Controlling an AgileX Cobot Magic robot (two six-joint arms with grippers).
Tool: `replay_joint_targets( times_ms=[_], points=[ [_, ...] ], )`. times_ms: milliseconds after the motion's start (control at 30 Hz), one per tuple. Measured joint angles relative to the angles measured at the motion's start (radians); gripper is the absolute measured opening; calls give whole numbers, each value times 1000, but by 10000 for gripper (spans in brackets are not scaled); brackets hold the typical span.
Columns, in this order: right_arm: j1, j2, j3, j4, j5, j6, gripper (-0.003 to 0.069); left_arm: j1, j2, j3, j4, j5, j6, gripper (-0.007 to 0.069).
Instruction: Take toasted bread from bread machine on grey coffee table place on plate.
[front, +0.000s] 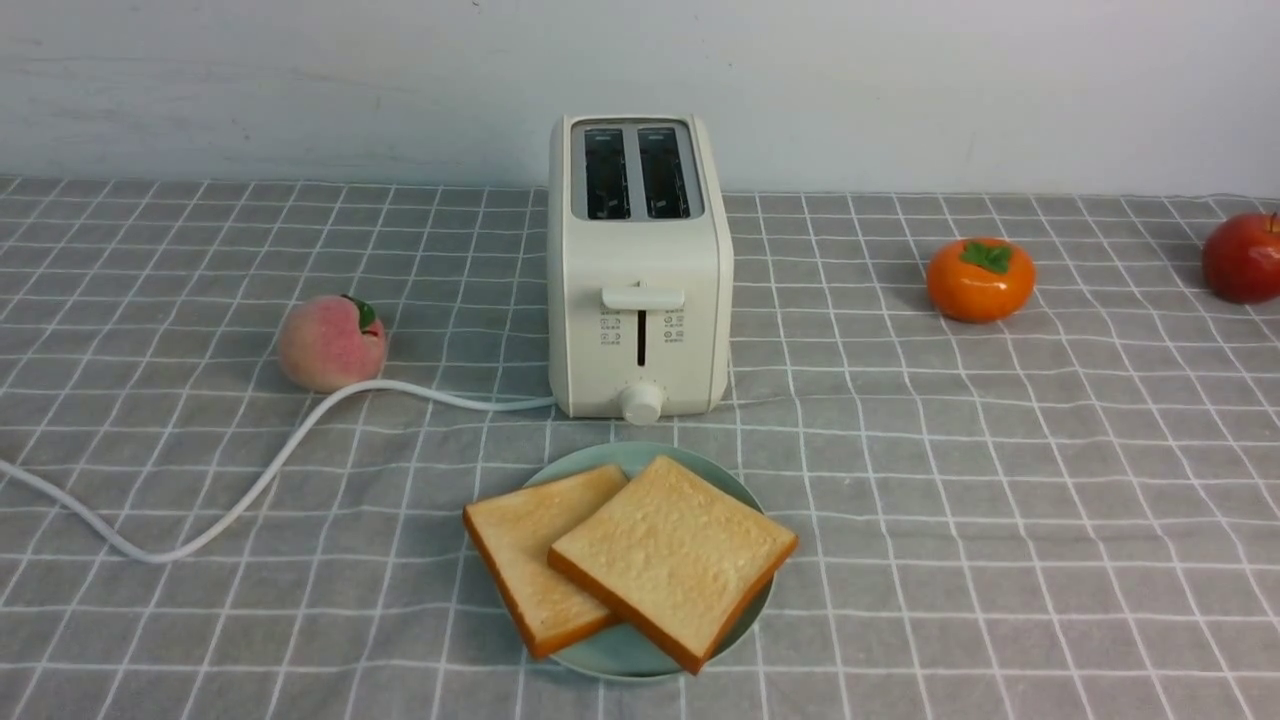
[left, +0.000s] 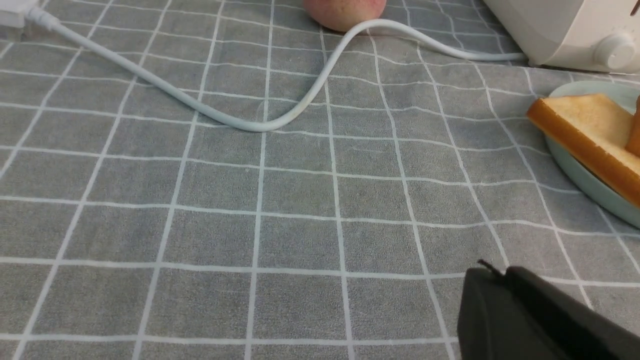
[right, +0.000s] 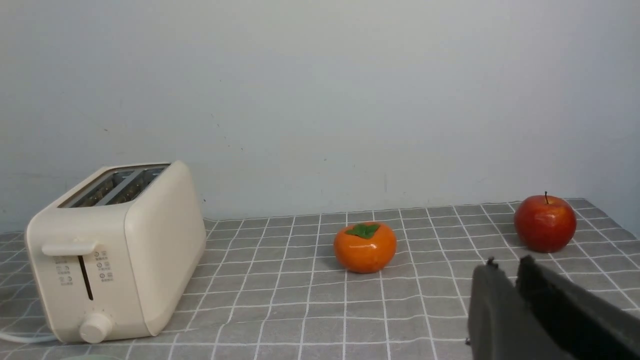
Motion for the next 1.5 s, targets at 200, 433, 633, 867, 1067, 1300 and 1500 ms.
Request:
replay_joint_targets(
  times_ms=[200, 433, 633, 867, 1067, 1300, 1500],
  points=[
    [0, 0, 0, -3, 0, 0, 80, 0, 0, 0, 0, 1, 0, 28],
    [0, 0, 0, -9, -3, -4, 88, 0, 0, 0, 0, 2, 0, 28],
    [0, 0, 0, 298, -58, -192, 97, 0, 0, 0, 0, 2, 0, 28],
    [0, 0, 0, 594, -45, -466, 109, 0, 0, 0, 0, 2, 0, 28],
    [-9, -1, 26, 611, 7, -495, 118, 0, 0, 0, 0, 2, 0, 28],
    [-206, -2, 253, 606, 15, -502, 126, 0, 0, 0, 0, 4, 0, 28],
    [-284, -2, 287, 600, 27, -506, 134, 0, -1, 0, 0, 5, 0, 34]
  ],
)
